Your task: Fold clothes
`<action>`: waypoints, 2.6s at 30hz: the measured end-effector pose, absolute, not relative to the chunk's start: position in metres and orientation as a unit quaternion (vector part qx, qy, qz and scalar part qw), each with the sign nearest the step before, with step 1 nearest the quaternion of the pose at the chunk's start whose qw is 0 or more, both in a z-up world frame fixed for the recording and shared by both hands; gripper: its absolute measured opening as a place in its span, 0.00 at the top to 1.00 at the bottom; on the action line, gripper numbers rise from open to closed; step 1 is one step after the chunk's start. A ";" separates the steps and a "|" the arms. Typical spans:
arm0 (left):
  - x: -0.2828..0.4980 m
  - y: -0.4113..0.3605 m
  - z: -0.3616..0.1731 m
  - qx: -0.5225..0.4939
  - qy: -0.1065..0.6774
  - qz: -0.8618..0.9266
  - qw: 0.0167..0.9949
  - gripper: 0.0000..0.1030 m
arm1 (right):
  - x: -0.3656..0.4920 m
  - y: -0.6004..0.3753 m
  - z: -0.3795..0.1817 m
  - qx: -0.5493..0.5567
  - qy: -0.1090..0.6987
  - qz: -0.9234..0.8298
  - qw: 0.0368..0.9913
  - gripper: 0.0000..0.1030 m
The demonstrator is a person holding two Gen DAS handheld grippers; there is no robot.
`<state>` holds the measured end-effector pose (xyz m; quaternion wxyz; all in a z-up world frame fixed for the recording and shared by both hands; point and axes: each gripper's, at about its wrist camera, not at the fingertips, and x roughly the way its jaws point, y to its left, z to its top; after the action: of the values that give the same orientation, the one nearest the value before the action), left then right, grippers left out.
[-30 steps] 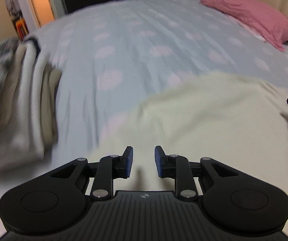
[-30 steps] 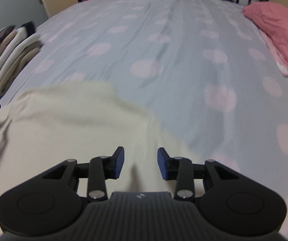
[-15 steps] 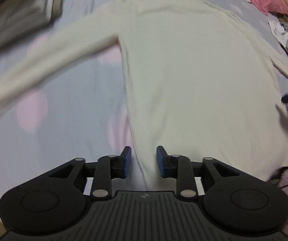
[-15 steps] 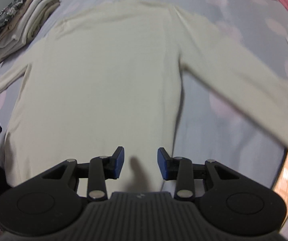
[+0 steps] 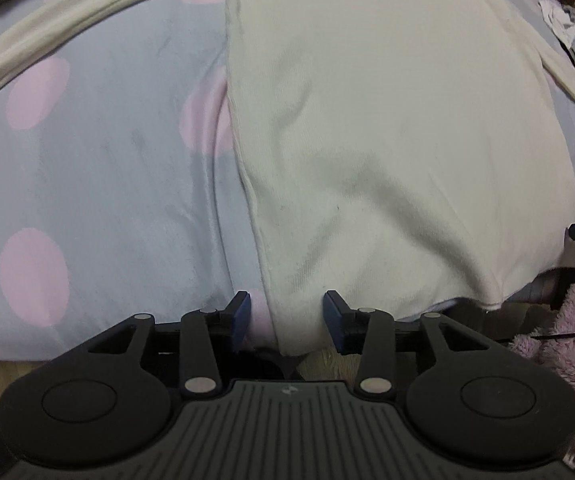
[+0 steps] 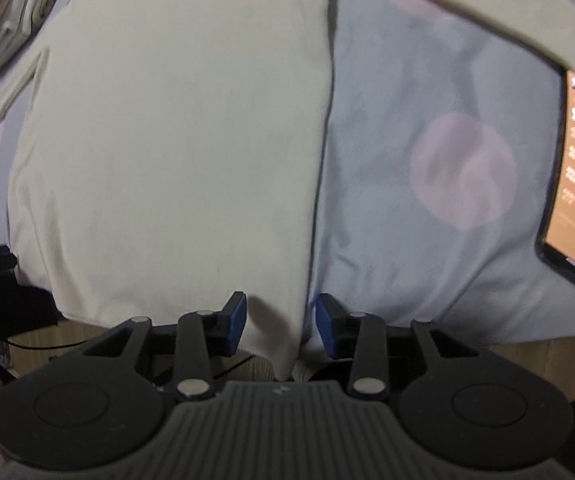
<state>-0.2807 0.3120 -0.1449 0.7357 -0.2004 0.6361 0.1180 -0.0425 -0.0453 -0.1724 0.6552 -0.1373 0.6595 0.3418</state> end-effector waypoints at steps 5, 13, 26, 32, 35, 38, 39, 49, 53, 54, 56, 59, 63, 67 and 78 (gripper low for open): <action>-0.278 0.301 -0.150 -0.181 0.649 0.108 0.732 0.84 | -0.049 -0.043 -0.179 -0.146 0.670 0.339 0.645 0.72; -0.286 0.315 -0.116 -0.197 0.638 0.078 0.740 0.97 | -0.053 -0.044 -0.166 -0.155 0.683 0.346 0.624 0.95; -0.293 0.339 -0.138 -0.180 0.684 0.083 0.702 0.97 | -0.053 -0.025 -0.170 -0.257 0.669 0.342 0.608 0.96; -0.295 0.347 -0.121 -0.185 0.675 0.082 0.710 0.86 | -0.057 -0.012 -0.172 -0.253 0.664 0.339 0.616 0.76; -0.295 0.352 -0.097 -0.184 0.644 0.083 0.738 0.83 | -0.051 -0.014 -0.150 -0.222 0.645 0.350 0.642 0.63; -0.289 0.357 -0.074 -0.186 0.610 0.096 0.764 0.82 | -0.040 -0.018 -0.127 -0.198 0.619 0.352 0.673 0.63; -0.287 0.358 -0.069 -0.188 0.602 0.101 0.770 0.82 | -0.034 -0.021 -0.121 -0.191 0.613 0.346 0.684 0.63; -0.234 0.390 -0.053 -0.190 0.521 0.174 0.814 0.81 | 0.048 -0.031 -0.062 -0.106 0.572 0.300 0.756 0.63; -0.209 0.429 -0.069 -0.204 0.500 0.229 0.810 0.81 | 0.086 -0.030 -0.064 -0.094 0.554 0.286 0.776 0.63; -0.203 0.438 -0.072 -0.199 0.497 0.234 0.812 0.81 | 0.095 -0.025 -0.067 -0.090 0.551 0.285 0.779 0.63; -0.190 0.456 -0.078 -0.188 0.490 0.243 0.816 0.81 | 0.114 -0.019 -0.072 -0.088 0.548 0.285 0.782 0.63; -0.166 0.479 -0.087 -0.146 0.495 0.244 0.821 0.81 | 0.138 -0.001 -0.095 -0.108 0.534 0.297 0.784 0.63; -0.148 0.515 -0.103 -0.129 0.493 0.264 0.819 0.80 | 0.173 0.022 -0.114 -0.140 0.510 0.315 0.788 0.63; -0.137 0.551 -0.127 -0.148 0.493 0.286 0.808 0.77 | 0.211 0.036 -0.136 -0.152 0.502 0.324 0.787 0.62; -0.123 0.549 -0.161 -0.124 0.515 0.288 0.798 0.77 | 0.245 0.038 -0.172 -0.149 0.502 0.334 0.784 0.92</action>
<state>-0.1228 0.5488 -0.1615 0.7976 -0.1240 0.5154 0.2879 0.2450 0.0377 -0.1724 0.7840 -0.1488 0.5018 0.3338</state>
